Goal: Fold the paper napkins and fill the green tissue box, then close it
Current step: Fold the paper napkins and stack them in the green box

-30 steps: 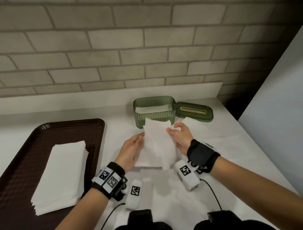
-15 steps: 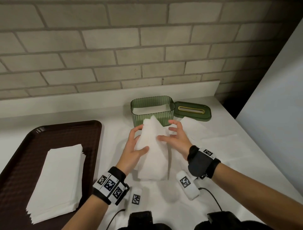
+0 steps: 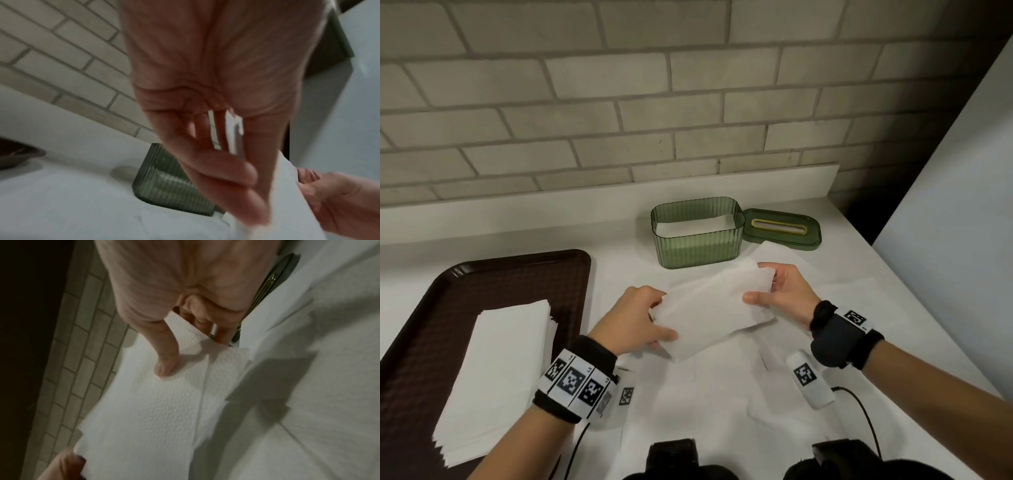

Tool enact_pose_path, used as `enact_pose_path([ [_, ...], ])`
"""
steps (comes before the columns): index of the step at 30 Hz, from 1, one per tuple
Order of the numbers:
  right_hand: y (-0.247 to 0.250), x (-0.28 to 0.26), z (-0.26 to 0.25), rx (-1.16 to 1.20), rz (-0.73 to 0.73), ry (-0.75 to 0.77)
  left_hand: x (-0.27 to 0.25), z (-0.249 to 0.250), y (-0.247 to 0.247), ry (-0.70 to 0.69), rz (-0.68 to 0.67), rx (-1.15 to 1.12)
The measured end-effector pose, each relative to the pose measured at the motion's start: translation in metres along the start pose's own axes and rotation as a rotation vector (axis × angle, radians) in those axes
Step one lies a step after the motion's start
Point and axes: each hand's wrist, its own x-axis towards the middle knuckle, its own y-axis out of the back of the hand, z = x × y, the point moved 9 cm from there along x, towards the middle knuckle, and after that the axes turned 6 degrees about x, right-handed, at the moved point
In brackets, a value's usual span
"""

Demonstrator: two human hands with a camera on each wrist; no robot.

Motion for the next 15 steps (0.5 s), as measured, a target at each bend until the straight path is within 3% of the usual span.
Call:
enact_pose_path([
  [6,0.002,-0.006,-0.013,0.051,-0.059,0.156,-0.006,0.008,0.023,-0.044,0.209,-0.073],
  [11,-0.007,-0.013,0.026,-0.148,-0.136,0.082,-0.001,-0.003,-0.005,-0.016,0.118,-0.020],
  [15,-0.003,-0.008,0.033,-0.240,-0.051,0.095,0.004,0.001,-0.013,-0.026,0.125,0.071],
])
